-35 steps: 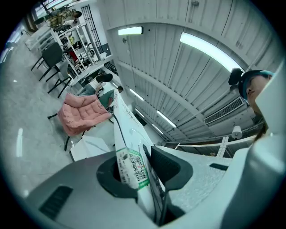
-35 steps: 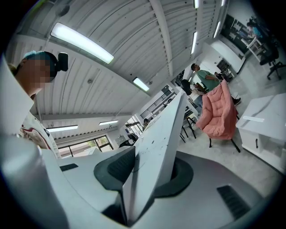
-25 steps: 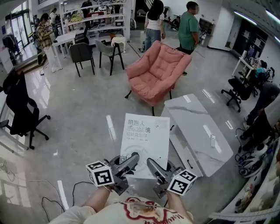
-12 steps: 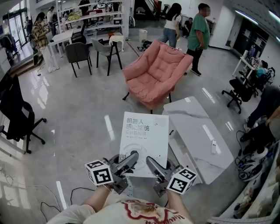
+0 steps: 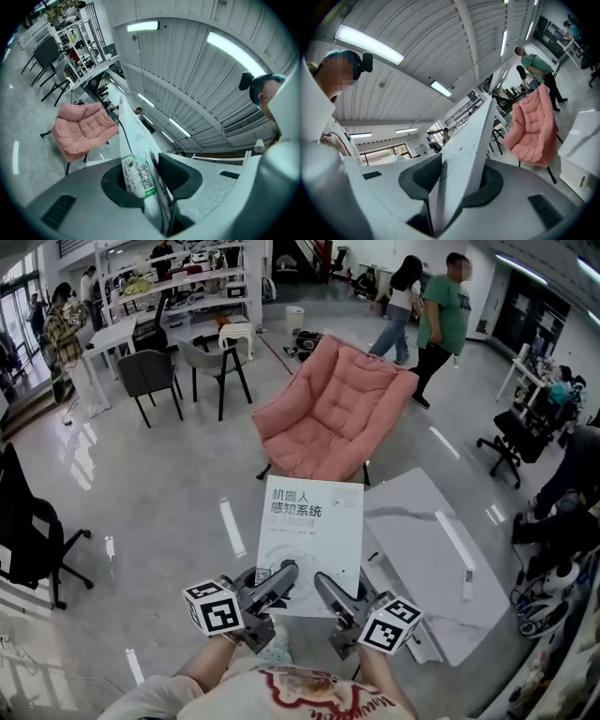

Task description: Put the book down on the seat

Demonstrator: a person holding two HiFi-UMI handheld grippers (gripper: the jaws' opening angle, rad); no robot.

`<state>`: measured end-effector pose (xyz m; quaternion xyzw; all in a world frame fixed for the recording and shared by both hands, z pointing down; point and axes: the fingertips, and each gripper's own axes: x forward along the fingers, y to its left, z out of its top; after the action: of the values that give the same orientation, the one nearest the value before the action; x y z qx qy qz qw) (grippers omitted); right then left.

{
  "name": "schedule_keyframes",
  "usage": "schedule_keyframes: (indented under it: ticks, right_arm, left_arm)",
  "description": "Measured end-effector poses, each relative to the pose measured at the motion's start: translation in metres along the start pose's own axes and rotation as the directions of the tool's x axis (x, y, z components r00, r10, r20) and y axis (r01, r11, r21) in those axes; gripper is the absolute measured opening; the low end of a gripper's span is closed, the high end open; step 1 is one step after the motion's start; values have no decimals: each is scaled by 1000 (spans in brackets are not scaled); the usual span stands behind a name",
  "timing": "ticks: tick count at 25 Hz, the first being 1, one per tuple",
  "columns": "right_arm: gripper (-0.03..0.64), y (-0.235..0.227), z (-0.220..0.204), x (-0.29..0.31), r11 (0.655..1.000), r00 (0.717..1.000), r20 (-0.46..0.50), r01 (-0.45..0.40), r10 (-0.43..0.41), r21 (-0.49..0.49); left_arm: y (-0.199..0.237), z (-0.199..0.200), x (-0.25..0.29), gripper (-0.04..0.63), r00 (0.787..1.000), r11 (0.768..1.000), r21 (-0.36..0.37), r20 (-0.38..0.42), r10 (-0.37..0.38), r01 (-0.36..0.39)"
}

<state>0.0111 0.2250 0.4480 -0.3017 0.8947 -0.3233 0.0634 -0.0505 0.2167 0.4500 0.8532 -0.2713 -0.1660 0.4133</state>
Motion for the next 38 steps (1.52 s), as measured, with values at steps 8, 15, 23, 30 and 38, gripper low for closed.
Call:
schedule_keyframes:
  ticks: [8, 15, 23, 30, 38]
  right_arm:
    - [120, -50, 40, 85, 1000, 1000, 20, 14, -14, -6]
    - [121, -71, 51, 108, 1000, 999, 26, 19, -19, 12]
    - [121, -83, 62, 127, 1000, 999, 34, 29, -29, 5]
    - [121, -113, 85, 144, 999, 998, 24, 49, -50, 19]
    - [121, -156, 91, 167, 999, 999, 12, 40, -40, 8]
  left_arm:
    - [68, 75, 36, 89, 1000, 1000, 2, -17, -13, 13]
    - [91, 94, 51, 89, 1000, 1000, -2, -30, -1, 1]
    - [106, 112, 61, 89, 999, 1000, 2, -34, -15, 15]
    - [127, 131, 93, 89, 999, 1000, -22, -47, -13, 12]
    - [165, 140, 121, 89, 1000, 1000, -25, -28, -10, 10]
